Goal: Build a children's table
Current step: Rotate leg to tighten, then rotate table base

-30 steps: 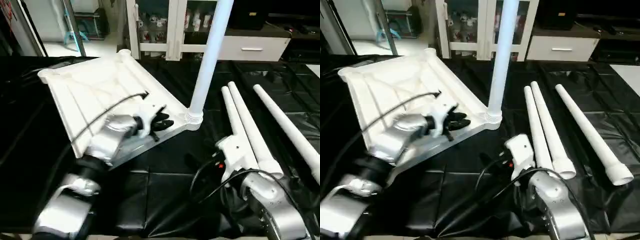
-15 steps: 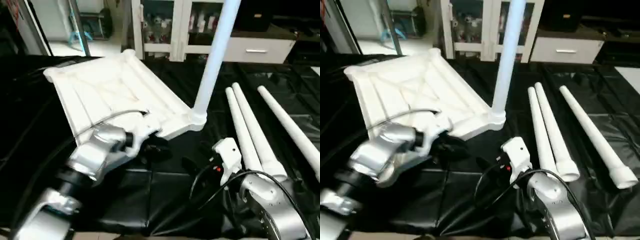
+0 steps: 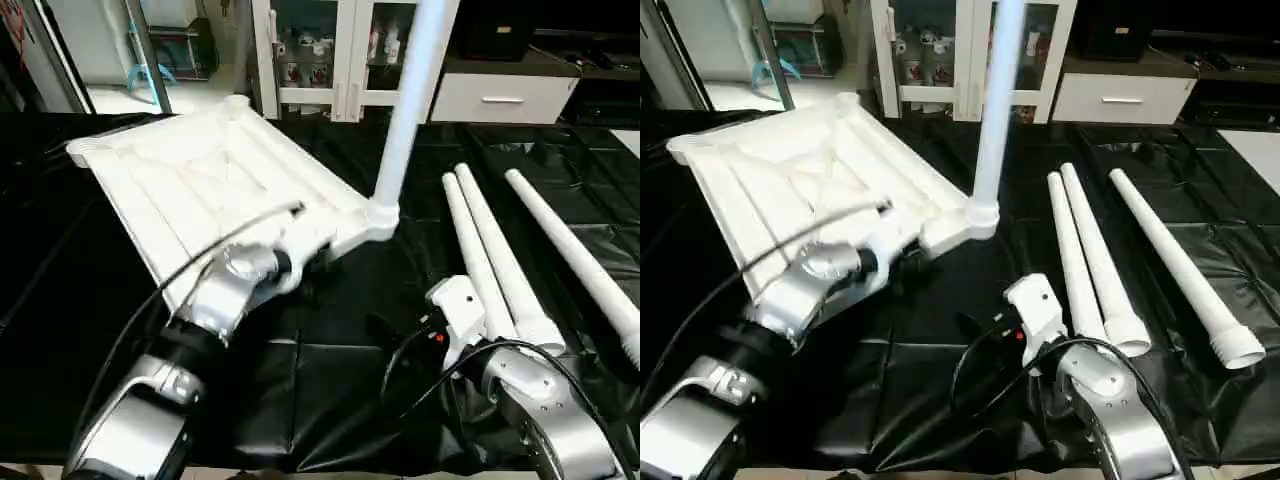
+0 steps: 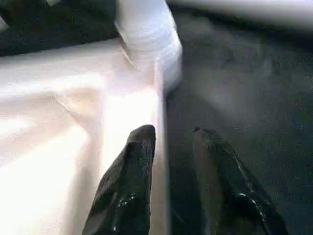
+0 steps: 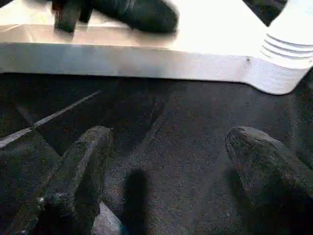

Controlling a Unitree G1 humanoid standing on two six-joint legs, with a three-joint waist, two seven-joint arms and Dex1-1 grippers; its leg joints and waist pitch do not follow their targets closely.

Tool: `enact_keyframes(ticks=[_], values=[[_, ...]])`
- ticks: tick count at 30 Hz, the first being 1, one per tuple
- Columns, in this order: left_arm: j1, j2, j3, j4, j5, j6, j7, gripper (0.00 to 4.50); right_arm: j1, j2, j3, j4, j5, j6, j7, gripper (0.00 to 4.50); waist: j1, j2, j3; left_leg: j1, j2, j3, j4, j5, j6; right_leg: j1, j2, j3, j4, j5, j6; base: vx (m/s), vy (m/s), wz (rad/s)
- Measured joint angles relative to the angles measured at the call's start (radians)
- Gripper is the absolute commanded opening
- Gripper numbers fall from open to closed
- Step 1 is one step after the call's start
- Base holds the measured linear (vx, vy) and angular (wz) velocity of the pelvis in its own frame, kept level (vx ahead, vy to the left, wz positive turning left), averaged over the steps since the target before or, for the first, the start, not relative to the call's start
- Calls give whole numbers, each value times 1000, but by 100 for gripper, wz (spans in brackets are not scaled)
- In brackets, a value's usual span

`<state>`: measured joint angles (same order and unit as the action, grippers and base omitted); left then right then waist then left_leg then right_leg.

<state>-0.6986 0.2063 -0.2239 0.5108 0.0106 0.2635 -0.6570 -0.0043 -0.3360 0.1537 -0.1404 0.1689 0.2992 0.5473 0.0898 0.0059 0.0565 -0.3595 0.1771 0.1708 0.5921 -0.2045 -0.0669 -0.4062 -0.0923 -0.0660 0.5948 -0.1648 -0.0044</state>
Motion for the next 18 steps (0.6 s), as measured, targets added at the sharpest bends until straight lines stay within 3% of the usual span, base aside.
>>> enact_keyframes(ticks=[4,8,9,11,14,18], values=[[3,58,100,-166,-131,21,-110,146,1,3,0,-45,65,18,50,402,-2,0,0,0,0,0,0,0,0,-1,0,0,0,0,0,0,0,0],[51,237,157,-296,-214,79,-262,146,-4,-8,3,-97,138,51,121,402,-6,0,0,1,1,1,-1,0,0,-1,1,0,2,-1,0,0,0,0],[98,352,157,-315,-208,99,-326,146,-4,-27,10,-120,163,63,158,402,-14,1,0,2,2,1,-2,0,0,-1,2,1,2,-1,0,0,0,0],[164,478,188,-281,-171,122,-368,146,-3,-62,9,-136,189,77,204,402,-17,0,0,6,2,0,-2,0,-2,-1,2,0,2,-4,6,0,0,0],[213,559,196,-224,-111,121,-363,146,-20,-73,24,-140,195,98,241,402,2,-5,-1,5,2,0,-1,1,-3,1,2,1,2,-4,6,0,0,0],[217,611,203,-157,-56,108,-316,146,-41,-72,36,-155,196,105,246,402,15,-11,-3,5,1,2,-1,2,-3,5,1,4,1,-4,5,0,0,0]])
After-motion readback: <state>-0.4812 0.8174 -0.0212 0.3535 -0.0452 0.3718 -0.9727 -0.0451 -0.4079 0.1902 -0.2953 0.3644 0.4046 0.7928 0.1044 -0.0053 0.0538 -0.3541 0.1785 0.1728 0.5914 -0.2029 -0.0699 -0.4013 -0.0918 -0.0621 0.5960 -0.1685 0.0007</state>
